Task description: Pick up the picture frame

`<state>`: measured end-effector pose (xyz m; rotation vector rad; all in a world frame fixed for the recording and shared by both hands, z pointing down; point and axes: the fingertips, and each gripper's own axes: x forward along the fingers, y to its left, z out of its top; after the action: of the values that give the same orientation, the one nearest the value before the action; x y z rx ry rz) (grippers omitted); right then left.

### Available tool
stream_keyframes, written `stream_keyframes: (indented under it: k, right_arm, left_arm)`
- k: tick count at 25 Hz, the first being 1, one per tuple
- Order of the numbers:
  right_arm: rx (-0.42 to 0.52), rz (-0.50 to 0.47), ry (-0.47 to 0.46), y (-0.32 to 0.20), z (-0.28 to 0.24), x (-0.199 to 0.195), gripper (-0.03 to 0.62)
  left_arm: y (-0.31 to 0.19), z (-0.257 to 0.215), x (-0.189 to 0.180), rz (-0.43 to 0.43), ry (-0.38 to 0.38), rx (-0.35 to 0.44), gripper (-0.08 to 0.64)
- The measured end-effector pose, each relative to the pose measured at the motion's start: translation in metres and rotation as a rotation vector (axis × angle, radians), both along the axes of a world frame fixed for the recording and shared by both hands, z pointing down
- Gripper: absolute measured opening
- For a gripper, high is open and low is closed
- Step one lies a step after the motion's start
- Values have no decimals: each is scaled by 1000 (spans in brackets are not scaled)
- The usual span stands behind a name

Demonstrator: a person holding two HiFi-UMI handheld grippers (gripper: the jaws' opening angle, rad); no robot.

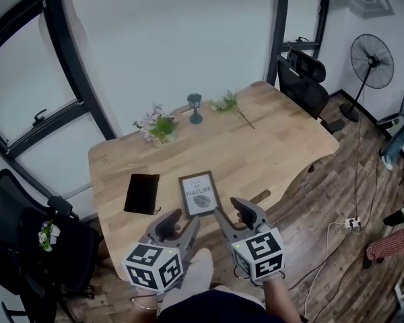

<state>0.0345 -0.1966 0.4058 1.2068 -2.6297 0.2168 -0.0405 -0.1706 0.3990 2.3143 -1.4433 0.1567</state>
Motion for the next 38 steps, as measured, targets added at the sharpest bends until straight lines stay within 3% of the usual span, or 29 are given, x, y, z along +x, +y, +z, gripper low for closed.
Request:
stream_keyframes:
  k: [11,27,38]
  right_arm:
    - [-38,13,33,-42,19,-12,144]
    - [-73,5,100,-99,62,-23,144]
    - [-136,-13,170,-124,107,-33,143]
  left_arm:
    - [-47,12,-20,-26,32,-22,187]
    - [-97,57,-34,-31,20,-82,186]
    - [-118,99,-48,-21,23,-165,169]
